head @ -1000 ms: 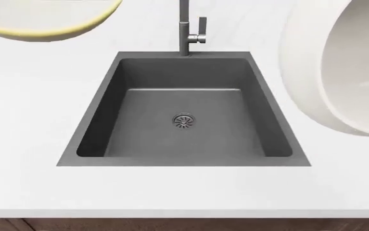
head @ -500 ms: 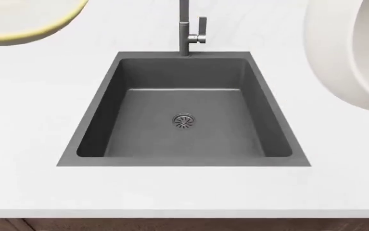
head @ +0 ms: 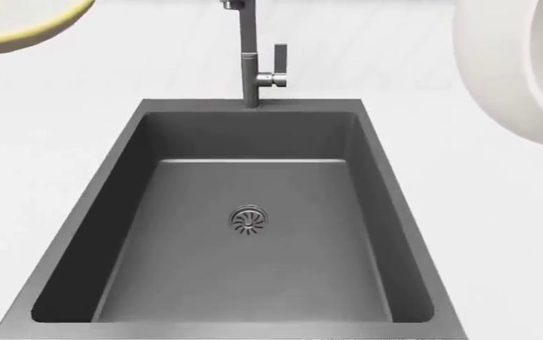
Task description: Stack the bowls in the sink.
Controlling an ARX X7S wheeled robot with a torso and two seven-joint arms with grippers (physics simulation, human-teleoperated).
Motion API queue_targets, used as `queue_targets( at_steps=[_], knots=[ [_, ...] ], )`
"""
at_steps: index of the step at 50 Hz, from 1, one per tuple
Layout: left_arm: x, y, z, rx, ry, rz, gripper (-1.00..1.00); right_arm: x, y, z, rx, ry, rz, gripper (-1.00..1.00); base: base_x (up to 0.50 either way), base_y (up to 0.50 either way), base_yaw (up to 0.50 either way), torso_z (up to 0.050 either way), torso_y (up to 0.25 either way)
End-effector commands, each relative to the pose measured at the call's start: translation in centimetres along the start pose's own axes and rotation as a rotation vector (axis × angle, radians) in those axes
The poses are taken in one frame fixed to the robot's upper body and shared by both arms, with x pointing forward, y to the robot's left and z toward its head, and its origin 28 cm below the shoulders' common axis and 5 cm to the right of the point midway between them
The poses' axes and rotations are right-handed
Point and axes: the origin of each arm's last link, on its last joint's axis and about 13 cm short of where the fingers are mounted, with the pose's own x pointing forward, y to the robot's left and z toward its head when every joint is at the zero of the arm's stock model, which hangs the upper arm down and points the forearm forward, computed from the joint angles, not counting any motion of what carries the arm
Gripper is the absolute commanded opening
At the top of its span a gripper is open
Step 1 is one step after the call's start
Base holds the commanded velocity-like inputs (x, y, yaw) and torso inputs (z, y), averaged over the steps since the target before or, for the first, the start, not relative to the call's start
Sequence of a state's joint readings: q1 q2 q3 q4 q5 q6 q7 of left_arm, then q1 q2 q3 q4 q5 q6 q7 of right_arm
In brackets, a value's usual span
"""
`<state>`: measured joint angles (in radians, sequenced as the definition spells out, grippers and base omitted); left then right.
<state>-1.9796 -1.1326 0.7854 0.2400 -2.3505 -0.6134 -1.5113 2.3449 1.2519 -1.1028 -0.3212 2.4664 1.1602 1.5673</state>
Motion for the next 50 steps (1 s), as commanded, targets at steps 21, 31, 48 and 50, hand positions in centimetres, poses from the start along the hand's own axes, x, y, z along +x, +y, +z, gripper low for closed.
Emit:
queue_targets(
  at_steps=[21, 31, 48, 50],
  knots=[
    [-0.7, 0.7, 0.5, -0.013, -0.024, 0.024, -1.0, 0.1, 0.4, -0.1, -0.044, -0.014, 0.005, -1.0, 0.5, 0.0, 0.0, 0.0, 0.002],
    [-1.1, 0.9, 0.8, -0.019, -0.024, 0.04, -1.0, -0.2, 0.7, 0.2, -0.056, -0.016, 0.041, -1.0, 0.08, 0.0, 0.0, 0.0, 0.0],
    [0.5, 1.4, -2.7, 0.165, 0.103, 0.123, -1.0, -0.1, 0.6, 1.1, -0.064, -0.035, 0.052, -1.0, 0.01, 0.0, 0.0, 0.0, 0.001],
    [0.6, 1.3, -2.8, 0.183, 0.105, 0.13, -1.0, -0.1, 0.6, 1.2, -0.066, -0.038, 0.053, -1.0, 0.01, 0.0, 0.0, 0.0, 0.0]
  ],
)
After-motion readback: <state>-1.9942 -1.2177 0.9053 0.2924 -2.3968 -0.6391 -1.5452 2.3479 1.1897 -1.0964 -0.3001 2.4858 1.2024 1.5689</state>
